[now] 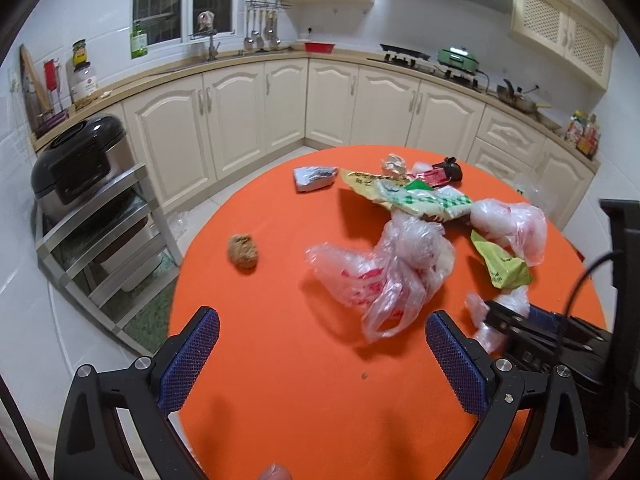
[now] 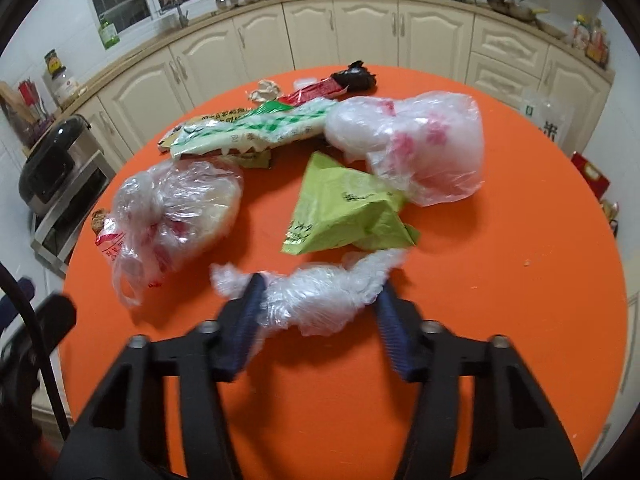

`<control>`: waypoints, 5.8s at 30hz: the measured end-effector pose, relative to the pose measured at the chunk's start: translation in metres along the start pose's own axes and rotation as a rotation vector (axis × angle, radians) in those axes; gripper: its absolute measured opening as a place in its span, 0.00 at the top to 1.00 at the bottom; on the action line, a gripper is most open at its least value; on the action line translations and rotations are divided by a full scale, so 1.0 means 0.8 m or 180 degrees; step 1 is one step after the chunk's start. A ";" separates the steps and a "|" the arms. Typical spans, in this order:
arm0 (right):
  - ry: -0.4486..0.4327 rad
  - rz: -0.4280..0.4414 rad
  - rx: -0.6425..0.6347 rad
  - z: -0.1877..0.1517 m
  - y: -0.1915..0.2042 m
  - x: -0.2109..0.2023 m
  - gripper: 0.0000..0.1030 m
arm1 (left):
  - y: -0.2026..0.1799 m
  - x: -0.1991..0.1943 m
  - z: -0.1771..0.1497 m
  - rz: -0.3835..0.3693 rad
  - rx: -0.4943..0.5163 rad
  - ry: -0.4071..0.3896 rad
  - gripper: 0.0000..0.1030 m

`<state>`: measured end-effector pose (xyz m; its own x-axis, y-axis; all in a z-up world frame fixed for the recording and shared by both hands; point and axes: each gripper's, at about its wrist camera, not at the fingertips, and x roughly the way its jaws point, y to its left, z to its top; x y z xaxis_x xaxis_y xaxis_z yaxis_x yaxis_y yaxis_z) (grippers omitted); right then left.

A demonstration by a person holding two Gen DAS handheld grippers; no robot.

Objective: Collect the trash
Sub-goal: 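Grasp the crumpled clear bag with the left gripper while the right holds its plastic, then carry both items to the blue bin and open both grippers over it, then move both tools back over the orange table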

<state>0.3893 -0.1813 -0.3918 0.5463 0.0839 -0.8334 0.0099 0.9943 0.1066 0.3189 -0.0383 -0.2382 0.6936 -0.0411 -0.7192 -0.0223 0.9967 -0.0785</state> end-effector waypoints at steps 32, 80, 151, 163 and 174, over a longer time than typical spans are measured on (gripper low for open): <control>-0.0210 0.0250 0.0182 -0.020 -0.092 -0.063 0.69 | -0.072 0.147 0.030 -0.0385 0.0157 0.0173 0.47; -0.1092 -0.0381 0.1576 -0.082 -0.517 -0.230 0.69 | -0.431 0.007 -0.040 -0.1614 0.1328 0.0111 0.48; -0.1179 -0.0474 0.1310 -0.030 -0.382 -0.269 0.00 | -0.314 -0.055 -0.007 -0.1096 0.0959 -0.0530 0.03; -0.1490 -0.0383 0.0476 -0.008 -0.168 -0.309 0.00 | -0.126 -0.184 -0.092 -0.0572 0.0443 -0.1027 0.02; -0.1668 -0.0186 -0.0009 -0.013 -0.044 -0.318 0.00 | -0.094 -0.271 -0.176 -0.0194 0.0149 -0.1264 0.02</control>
<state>0.2413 -0.2369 -0.1891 0.8904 -0.0155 -0.4548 0.0510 0.9965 0.0659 0.0692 -0.1141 -0.1738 0.9171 -0.0789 -0.3907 0.0539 0.9958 -0.0746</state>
